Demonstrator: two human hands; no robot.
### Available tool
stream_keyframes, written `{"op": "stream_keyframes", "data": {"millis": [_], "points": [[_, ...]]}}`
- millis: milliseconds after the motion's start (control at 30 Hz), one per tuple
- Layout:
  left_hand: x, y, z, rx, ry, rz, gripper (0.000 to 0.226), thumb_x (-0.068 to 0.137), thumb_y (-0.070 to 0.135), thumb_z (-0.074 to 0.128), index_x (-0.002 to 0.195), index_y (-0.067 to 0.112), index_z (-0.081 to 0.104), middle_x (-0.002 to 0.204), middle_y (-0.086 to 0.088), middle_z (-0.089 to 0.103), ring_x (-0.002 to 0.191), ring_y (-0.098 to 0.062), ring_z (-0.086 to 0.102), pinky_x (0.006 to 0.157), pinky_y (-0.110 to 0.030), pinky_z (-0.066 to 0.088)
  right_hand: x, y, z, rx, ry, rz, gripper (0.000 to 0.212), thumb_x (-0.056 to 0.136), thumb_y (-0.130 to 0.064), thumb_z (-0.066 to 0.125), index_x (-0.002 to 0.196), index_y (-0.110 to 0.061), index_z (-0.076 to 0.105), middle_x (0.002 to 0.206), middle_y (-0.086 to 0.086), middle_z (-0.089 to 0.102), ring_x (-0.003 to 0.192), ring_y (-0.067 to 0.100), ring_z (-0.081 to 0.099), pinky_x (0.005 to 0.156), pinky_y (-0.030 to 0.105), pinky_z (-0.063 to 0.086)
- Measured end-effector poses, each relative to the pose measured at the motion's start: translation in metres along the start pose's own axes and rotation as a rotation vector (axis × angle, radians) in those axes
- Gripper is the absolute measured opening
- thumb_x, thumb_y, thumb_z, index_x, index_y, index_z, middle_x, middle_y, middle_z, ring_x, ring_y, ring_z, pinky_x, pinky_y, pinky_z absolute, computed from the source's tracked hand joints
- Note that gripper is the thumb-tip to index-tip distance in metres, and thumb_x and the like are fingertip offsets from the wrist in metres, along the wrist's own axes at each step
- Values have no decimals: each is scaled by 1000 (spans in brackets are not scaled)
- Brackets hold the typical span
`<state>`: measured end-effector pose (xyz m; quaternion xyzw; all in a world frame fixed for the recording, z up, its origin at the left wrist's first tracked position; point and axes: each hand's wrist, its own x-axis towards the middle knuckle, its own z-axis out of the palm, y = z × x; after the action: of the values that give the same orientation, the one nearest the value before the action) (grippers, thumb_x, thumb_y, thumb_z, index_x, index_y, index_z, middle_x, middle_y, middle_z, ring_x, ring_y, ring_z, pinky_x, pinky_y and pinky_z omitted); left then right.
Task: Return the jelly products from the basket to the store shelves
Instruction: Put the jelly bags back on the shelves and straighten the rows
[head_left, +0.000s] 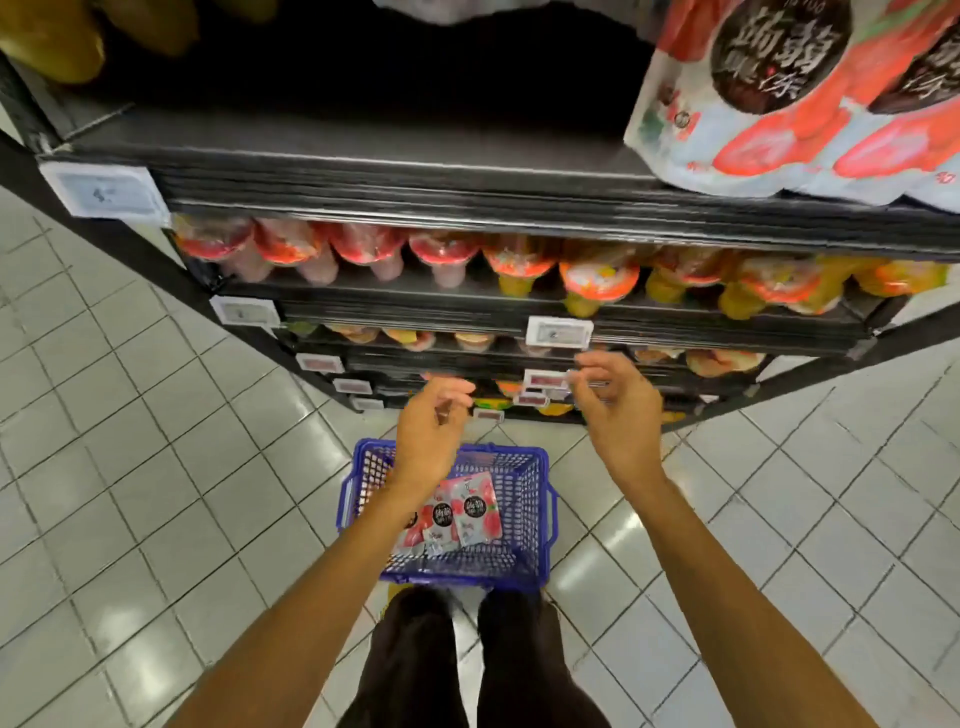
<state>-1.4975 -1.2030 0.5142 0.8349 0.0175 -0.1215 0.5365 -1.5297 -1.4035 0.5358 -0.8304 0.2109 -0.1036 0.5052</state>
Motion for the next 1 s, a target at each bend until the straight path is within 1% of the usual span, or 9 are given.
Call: {"op": "stream_keyframes", "data": {"millis": [100, 200, 333, 467, 633, 700, 767, 933, 1000], "points": [[-11, -85, -14, 40, -12, -90, 14, 91, -10, 55, 91, -4, 68, 98, -13, 68, 87, -14, 60, 77, -8, 44, -32, 56, 56, -16, -154, 155, 6, 90, -6, 67, 86, -3, 67, 72, 4, 68, 67, 21, 67, 59, 25, 54], [-20, -173, -17, 71, -43, -155, 9, 89, -12, 58, 89, -9, 66, 90, -21, 67, 81, -24, 60, 78, -32, 50, -61, 114, 108, -35, -252, 237, 10, 89, -2, 67, 88, -11, 68, 80, -5, 69, 71, -3, 66, 65, 9, 49], [-32, -289, -5, 147, -67, -216, 9, 90, -3, 62, 83, 2, 65, 82, 4, 65, 69, -10, 58, 67, -9, 44, -87, 202, 172, -107, -297, 352, 15, 87, 5, 66, 89, -9, 71, 89, 9, 72, 74, 13, 67, 75, 21, 53], [-32, -398, 24, 225, -143, -358, 13, 90, 1, 60, 80, 9, 66, 71, 6, 63, 65, -14, 56, 61, -23, 44, -105, 296, 224, -121, -319, 534, 14, 88, 12, 61, 98, 7, 69, 97, 22, 69, 82, 13, 63, 85, 18, 50], [-19, -514, 73, 207, -186, -525, 18, 85, 9, 60, 87, -6, 70, 86, -24, 70, 79, -32, 66, 74, -40, 49, -112, 399, 279, -311, -386, 677, 22, 89, -23, 58, 89, -10, 75, 86, 10, 66, 79, 19, 56, 55, 16, 39], [-10, -553, 96, 168, -158, -618, 22, 81, 11, 60, 84, -10, 66, 87, -30, 67, 83, -39, 64, 80, -46, 47, -110, 442, 300, -335, -411, 787, 47, 81, -34, 50, 109, -3, 70, 104, 14, 69, 96, 26, 63, 64, 16, 41], [0, -584, 118, 168, -124, -691, 12, 83, 4, 67, 73, 3, 60, 80, -23, 63, 81, -32, 61, 75, -40, 45, -105, 484, 322, -413, -454, 840, 43, 87, -30, 51, 115, -1, 67, 119, 17, 67, 112, 32, 61, 77, 24, 44], [25, -653, 162, 253, -230, -815, 26, 88, 14, 65, 108, -3, 62, 103, -21, 68, 96, -35, 65, 71, -36, 43, -104, 568, 370, -522, -453, 814, 34, 100, -26, 50, 101, 0, 72, 106, 21, 71, 101, 33, 67, 72, 31, 47], [37, -667, 175, 296, -230, -802, 16, 88, 14, 63, 92, -1, 66, 88, -19, 71, 77, -27, 67, 68, -37, 48, -103, 589, 385, -527, -452, 872, 35, 99, -29, 53, 110, 0, 69, 109, 19, 70, 99, 29, 68, 79, 31, 51]]}}
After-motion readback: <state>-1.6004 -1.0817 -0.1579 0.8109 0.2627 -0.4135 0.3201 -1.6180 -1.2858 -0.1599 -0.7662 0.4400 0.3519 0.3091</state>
